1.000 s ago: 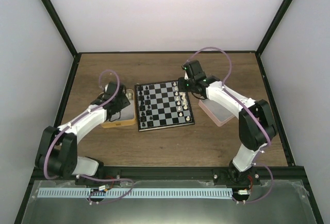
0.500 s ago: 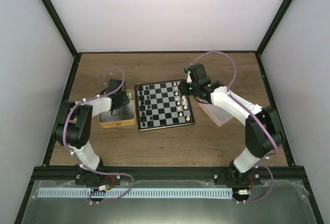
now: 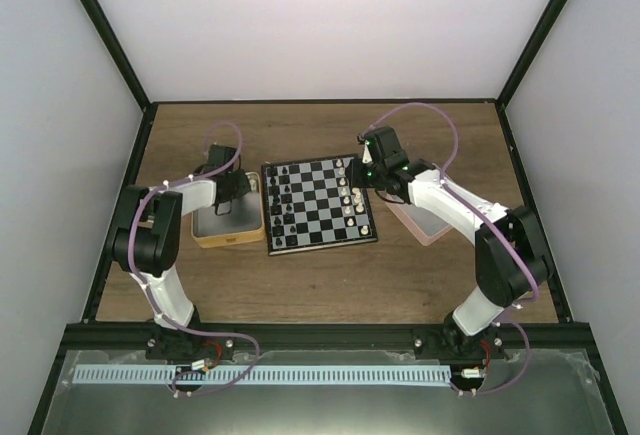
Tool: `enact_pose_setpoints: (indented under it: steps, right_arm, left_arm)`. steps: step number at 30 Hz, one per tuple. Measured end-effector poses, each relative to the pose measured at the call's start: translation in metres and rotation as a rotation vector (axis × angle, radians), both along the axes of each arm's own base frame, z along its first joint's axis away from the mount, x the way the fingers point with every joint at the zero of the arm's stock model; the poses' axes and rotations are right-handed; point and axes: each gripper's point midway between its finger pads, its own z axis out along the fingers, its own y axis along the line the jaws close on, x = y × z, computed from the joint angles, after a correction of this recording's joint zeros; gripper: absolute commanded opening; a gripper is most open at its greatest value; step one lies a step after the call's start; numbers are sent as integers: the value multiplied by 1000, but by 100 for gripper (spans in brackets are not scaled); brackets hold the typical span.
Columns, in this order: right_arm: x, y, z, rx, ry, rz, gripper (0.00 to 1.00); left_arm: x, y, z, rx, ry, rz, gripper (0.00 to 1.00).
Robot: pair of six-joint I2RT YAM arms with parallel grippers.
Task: Set up the chess pieces on the board
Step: Pick up the chess piece from the storage box.
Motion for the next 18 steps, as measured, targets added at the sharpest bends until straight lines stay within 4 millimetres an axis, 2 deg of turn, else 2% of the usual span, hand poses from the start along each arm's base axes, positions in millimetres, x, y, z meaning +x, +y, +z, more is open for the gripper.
enact_pose_setpoints:
  steps: [2, 7, 14, 18]
  right_arm:
    - [0, 1, 0, 5, 2, 1, 29]
    - [-2, 2, 7, 23, -5, 5, 29]
    - [-5, 7, 19, 50, -24, 17, 29]
    - [-7, 8, 21, 58, -24, 20, 30]
  left_arm:
    - [0, -1, 0, 3, 2, -9, 5]
    - [-5, 2, 2, 8, 16, 1, 4]
    - [-31, 6, 4, 15, 77, -1, 5]
    - [-41, 0, 16, -20, 84, -19, 5]
